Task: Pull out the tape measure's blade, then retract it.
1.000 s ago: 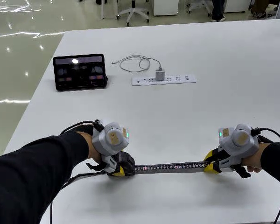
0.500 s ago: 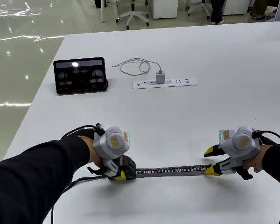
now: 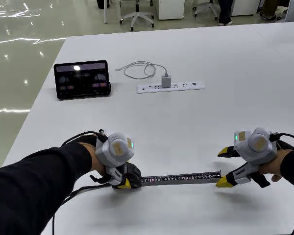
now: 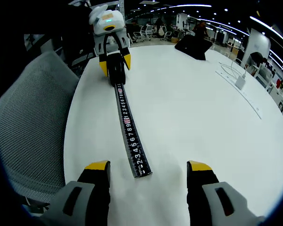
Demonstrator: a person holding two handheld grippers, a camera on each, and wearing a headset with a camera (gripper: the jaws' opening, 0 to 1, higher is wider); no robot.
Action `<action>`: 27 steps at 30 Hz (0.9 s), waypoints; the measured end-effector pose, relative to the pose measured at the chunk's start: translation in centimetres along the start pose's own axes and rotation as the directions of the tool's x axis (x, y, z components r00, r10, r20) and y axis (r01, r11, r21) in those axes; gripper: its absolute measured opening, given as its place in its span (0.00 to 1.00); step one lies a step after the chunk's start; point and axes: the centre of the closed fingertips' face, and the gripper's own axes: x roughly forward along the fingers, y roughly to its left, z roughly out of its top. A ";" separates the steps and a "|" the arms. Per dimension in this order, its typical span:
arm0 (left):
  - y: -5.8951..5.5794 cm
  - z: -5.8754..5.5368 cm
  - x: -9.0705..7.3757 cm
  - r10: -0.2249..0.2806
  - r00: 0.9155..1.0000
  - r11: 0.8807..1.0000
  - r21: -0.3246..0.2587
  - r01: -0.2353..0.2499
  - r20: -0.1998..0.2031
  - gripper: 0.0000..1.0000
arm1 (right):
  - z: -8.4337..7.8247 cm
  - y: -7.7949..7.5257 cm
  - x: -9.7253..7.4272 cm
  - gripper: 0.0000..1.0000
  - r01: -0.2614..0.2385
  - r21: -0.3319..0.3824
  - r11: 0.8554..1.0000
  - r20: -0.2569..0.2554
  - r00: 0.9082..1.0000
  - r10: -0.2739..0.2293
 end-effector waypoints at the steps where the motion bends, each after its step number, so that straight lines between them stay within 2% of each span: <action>1: 0.0 0.0 0.0 -0.002 1.000 1.000 -0.002 0.002 0.001 0.34 | 0.0 -0.1 0.0 0.64 0.002 0.000 1.000 0.002 1.000 -0.002; 4: -0.1 0.1 0.0 -0.007 1.000 1.000 0.003 0.007 0.009 0.35 | -0.1 -0.1 0.2 0.72 0.006 0.019 1.000 0.003 1.000 -0.006; 7: -0.2 -0.1 0.0 -0.020 1.000 1.000 -0.019 0.020 0.009 0.36 | -0.1 -0.1 0.2 0.78 0.008 0.030 1.000 0.008 1.000 -0.008; 10: 0.1 0.0 -0.2 -0.003 1.000 0.999 -0.033 0.004 0.029 0.38 | -0.1 -0.2 0.1 0.84 0.010 0.033 0.999 0.011 1.000 -0.010; 15: 1.3 -0.3 -1.0 0.051 0.998 0.995 -0.087 -0.047 0.035 0.54 | -0.7 -0.5 -0.1 0.85 0.019 0.002 1.000 -0.009 1.000 -0.019; 19: 1.0 -0.7 -1.4 0.044 0.998 0.992 -0.117 -0.039 0.041 0.64 | -0.9 -0.7 -0.4 0.89 0.023 0.014 1.000 -0.003 1.000 -0.023; 21: 1.0 -0.9 -1.4 0.044 0.998 0.990 -0.138 -0.036 0.051 0.81 | -0.7 -0.7 -0.6 0.91 0.023 0.022 0.999 0.003 1.000 -0.023; 23: 0.9 -1.1 -1.5 0.039 0.998 0.987 -0.157 -0.030 0.059 0.85 | -0.7 -0.4 -0.7 0.93 0.016 0.026 1.000 0.005 1.000 -0.016; 27: 1.2 -1.3 -1.8 0.062 0.995 0.979 -0.197 -0.046 0.076 0.95 | -0.8 -0.2 -0.7 1.00 0.008 0.045 0.999 0.006 1.000 -0.008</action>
